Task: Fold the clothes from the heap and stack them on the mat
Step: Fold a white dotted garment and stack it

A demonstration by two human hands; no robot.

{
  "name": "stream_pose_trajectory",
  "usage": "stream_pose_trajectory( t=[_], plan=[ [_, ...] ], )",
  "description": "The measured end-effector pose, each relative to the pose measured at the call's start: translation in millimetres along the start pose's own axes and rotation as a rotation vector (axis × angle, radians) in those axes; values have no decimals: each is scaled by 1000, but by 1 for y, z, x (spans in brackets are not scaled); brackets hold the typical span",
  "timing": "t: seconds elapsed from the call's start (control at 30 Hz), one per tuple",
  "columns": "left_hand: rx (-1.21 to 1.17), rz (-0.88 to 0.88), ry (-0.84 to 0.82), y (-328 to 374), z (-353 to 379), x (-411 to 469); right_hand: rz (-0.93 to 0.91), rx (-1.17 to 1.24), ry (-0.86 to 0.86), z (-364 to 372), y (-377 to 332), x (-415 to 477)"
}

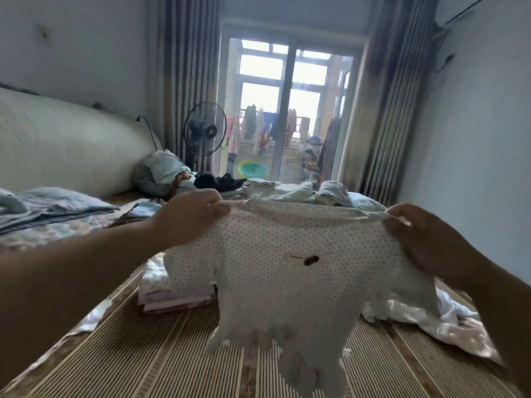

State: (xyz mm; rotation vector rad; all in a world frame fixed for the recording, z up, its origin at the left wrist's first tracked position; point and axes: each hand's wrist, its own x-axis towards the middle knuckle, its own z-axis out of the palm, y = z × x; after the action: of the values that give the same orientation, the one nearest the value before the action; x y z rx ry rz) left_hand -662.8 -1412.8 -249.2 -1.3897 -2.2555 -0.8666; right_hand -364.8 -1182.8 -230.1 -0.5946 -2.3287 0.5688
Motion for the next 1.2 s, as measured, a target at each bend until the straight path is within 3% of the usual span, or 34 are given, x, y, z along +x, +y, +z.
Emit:
stream_pose_trajectory(
  t=[0.2, 0.33, 0.43, 0.53, 0.73, 0.93, 1.07, 1.13, 1.2],
  plan=[
    [-141, -59, 2, -17, -33, -10, -102, -73, 22, -12, -13, 10],
    [-154, -109, -60, -31, -17, -7, -98, -74, -96, 11, -5, 33],
    [-155, -187, -168, -56, 29, -5, -30, -108, -215, 63, 29, 62],
    [-152, -273, -289, -93, 98, -12, 161, -158, -406, 134, 74, 84],
    [-28, -405, -375, -156, 238, -24, 272, -522, -626, 278, 141, 96],
    [89, -527, -379, -183, 300, -21, 384, -456, -592, 335, 194, 98],
    [-13, -582, -544, -197, 304, -22, 567, -160, -733, 335, 219, 97],
    [-59, -594, -600, -203, 295, -28, 569, -116, -832, 319, 233, 95],
    [-44, -618, -705, -213, 277, -35, 711, -129, -802, 301, 239, 98]
  ],
)
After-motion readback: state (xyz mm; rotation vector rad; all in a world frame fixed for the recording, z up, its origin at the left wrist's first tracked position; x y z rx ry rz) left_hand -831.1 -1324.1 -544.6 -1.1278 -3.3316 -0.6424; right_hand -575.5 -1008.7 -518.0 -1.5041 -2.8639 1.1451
